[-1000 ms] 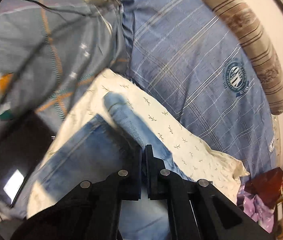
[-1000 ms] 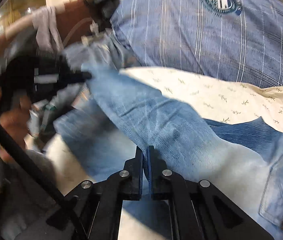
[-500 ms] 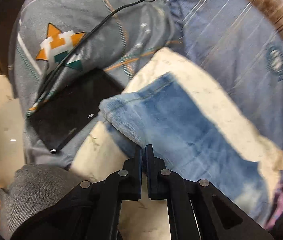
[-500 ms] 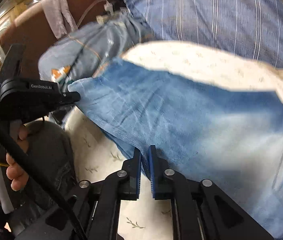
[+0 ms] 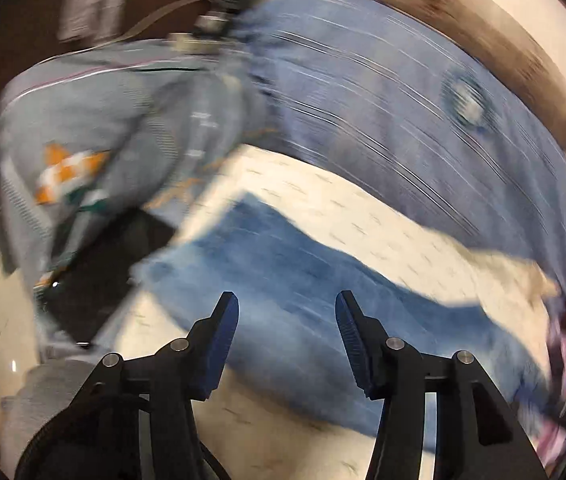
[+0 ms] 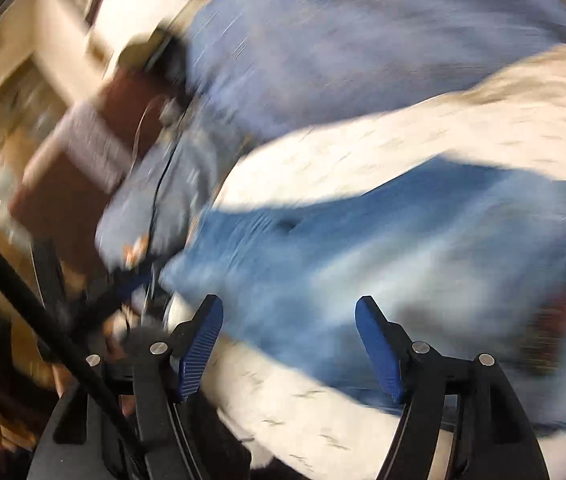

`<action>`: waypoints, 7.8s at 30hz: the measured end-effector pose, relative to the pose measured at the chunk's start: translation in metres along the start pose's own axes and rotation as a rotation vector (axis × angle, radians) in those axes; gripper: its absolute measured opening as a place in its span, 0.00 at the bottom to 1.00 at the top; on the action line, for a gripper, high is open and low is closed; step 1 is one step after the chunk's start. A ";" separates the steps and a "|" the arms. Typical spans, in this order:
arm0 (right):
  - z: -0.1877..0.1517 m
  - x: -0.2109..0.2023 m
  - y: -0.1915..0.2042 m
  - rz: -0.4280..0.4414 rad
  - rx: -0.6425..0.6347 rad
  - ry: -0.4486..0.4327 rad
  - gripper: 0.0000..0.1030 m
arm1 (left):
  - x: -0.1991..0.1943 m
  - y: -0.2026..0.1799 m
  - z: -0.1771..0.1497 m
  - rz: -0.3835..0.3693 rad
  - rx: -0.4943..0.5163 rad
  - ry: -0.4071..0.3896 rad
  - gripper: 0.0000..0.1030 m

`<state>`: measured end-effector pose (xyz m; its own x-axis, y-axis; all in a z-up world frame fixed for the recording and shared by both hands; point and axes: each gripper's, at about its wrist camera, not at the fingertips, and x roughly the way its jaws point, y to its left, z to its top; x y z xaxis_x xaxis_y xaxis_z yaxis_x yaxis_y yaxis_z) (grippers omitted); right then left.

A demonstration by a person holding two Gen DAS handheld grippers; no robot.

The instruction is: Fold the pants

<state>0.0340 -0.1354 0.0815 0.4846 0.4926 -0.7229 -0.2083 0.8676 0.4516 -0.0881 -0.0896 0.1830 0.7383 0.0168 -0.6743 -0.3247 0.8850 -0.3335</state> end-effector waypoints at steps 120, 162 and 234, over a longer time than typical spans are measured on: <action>-0.049 0.048 0.017 -0.226 -0.056 0.090 0.79 | 0.092 0.041 0.009 -0.326 -0.088 0.441 0.30; -0.024 0.104 0.100 0.079 -0.013 -0.006 0.75 | 0.056 0.153 0.017 -0.007 -0.420 0.190 0.55; 0.027 0.018 -0.072 0.114 0.278 -0.074 0.44 | 0.025 -0.042 -0.080 -0.554 0.541 0.137 0.38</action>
<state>0.0809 -0.1911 0.0505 0.5341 0.5706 -0.6239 -0.0294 0.7500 0.6607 -0.1032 -0.1633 0.1275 0.6179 -0.5193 -0.5904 0.4283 0.8520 -0.3012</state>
